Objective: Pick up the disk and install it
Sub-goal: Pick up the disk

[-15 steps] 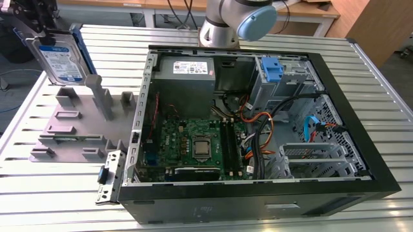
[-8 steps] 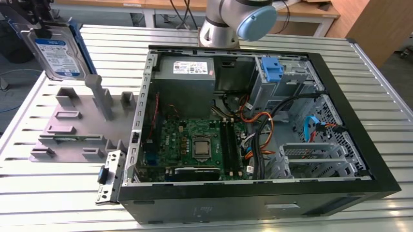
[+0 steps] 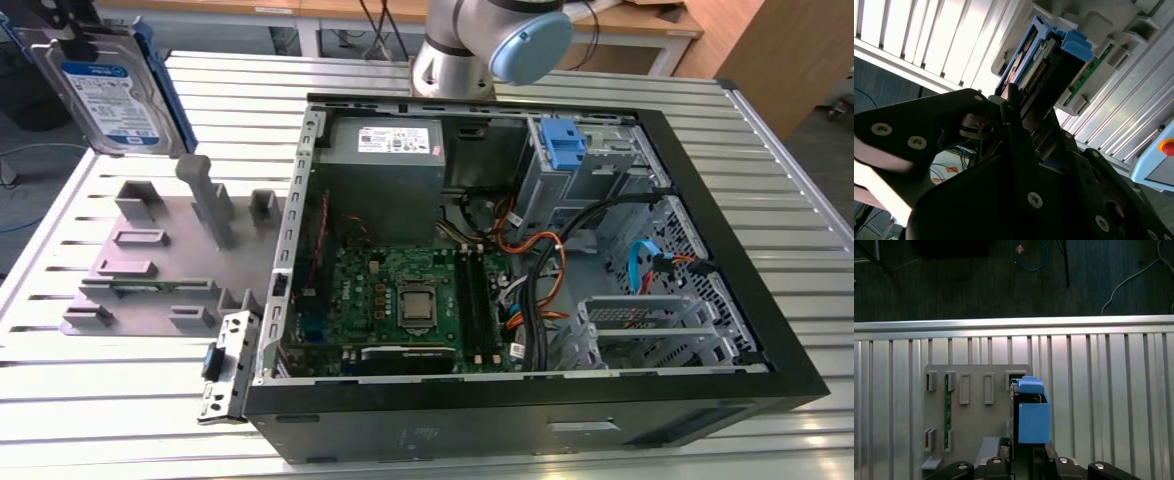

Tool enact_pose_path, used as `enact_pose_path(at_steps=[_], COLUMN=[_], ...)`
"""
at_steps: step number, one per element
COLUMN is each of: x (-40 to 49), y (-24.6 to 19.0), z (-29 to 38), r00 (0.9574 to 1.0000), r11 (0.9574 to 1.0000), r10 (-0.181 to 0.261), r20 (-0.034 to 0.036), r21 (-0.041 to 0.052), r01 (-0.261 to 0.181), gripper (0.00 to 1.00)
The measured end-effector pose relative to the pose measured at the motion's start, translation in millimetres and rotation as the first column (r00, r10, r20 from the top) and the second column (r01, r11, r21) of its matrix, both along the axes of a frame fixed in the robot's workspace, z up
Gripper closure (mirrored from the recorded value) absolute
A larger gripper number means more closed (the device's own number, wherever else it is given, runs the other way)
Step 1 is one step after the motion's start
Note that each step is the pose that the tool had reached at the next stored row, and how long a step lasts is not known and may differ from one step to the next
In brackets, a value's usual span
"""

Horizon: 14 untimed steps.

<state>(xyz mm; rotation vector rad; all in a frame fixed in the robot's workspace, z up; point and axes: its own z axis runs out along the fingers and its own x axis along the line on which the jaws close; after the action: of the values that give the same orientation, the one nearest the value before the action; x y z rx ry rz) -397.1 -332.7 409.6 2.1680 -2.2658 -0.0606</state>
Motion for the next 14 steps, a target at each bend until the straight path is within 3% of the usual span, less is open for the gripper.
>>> enact_pose_path(at_steps=[7, 14], x=[0.0, 0.0], y=[0.8, 0.8], z=[16.6, 17.2], r00=[1.0, 1.0], r11=[1.0, 1.0], r10=[0.0, 0.0], r20=[0.0, 0.0001], r21=[-0.0003, -0.0003], r01=[0.0, 0.0], gripper=[0.65, 0.65])
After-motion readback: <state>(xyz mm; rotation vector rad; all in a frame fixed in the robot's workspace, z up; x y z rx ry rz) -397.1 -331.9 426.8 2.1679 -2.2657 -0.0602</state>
